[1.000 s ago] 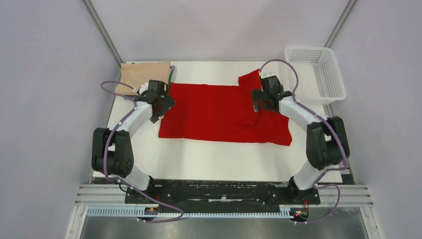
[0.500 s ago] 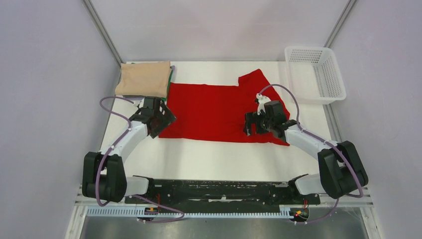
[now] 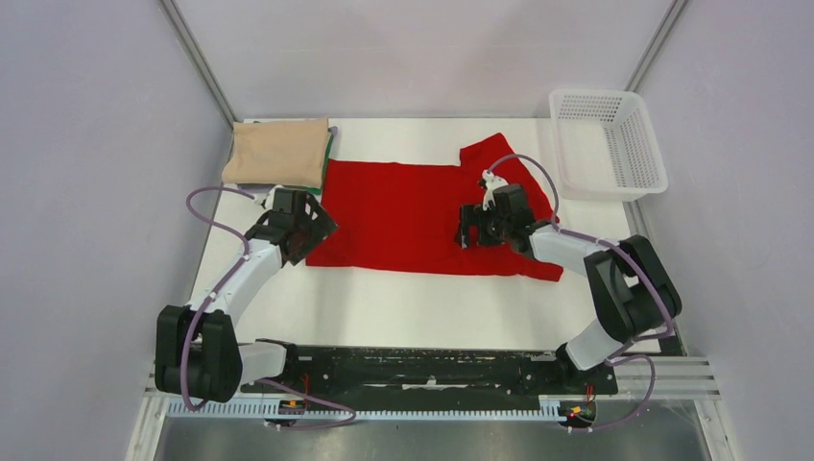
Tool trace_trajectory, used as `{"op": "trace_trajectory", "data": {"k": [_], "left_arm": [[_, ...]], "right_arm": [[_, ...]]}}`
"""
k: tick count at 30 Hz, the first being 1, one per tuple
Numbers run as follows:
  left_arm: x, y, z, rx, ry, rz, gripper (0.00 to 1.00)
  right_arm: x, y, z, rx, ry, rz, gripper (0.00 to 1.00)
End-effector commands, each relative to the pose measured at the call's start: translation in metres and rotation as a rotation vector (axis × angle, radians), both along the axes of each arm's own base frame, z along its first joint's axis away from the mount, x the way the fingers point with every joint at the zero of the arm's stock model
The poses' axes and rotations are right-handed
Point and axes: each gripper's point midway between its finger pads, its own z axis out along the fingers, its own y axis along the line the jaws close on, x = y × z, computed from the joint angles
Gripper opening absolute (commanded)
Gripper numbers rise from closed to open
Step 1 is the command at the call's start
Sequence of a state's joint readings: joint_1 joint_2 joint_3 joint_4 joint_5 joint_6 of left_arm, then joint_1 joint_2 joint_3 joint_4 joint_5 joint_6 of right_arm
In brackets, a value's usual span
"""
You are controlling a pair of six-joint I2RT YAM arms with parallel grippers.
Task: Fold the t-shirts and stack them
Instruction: Fold the flattened tshirt in 1/3 of the way
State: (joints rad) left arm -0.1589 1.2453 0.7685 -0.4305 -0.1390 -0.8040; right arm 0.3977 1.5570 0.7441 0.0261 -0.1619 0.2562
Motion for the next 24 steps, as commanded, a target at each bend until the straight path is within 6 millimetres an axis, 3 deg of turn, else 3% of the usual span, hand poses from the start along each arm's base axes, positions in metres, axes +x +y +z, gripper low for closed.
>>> {"op": "trace_trajectory", "data": {"k": [1, 4, 6, 8, 12, 17, 21, 24], "left_arm": [[0.009, 0.001, 0.013, 0.021, -0.063, -0.021, 1.0], [0.01, 0.0, 0.013, 0.015, -0.067, -0.023, 1.0], [0.013, -0.003, 0.015, 0.005, -0.073, -0.033, 1.0], [0.016, -0.007, 0.015, -0.009, -0.068, -0.051, 1.0], [0.028, -0.021, 0.011, -0.057, -0.068, -0.093, 1.0], [0.057, -0.033, 0.001, -0.071, -0.076, -0.144, 1.0], [0.071, -0.044, -0.02, -0.104, -0.022, -0.173, 1.0], [0.067, -0.048, -0.045, -0.129, 0.034, -0.172, 1.0]], "right_arm": [[0.066, 0.032, 0.043, 0.089, -0.163, -0.01, 0.98], [0.1, 0.045, 0.056, 0.097, -0.198, -0.019, 0.98], [0.111, 0.05, 0.065, 0.096, -0.204, -0.015, 0.98], [0.11, 0.049, 0.072, 0.084, -0.221, -0.013, 0.98], [0.087, 0.014, 0.064, -0.031, -0.224, -0.078, 0.98], [0.039, -0.04, 0.037, -0.183, -0.189, -0.174, 0.98], [0.011, -0.063, 0.016, -0.22, -0.148, -0.199, 0.98], [-0.003, -0.074, 0.0, -0.262, -0.114, -0.206, 0.98]]}}
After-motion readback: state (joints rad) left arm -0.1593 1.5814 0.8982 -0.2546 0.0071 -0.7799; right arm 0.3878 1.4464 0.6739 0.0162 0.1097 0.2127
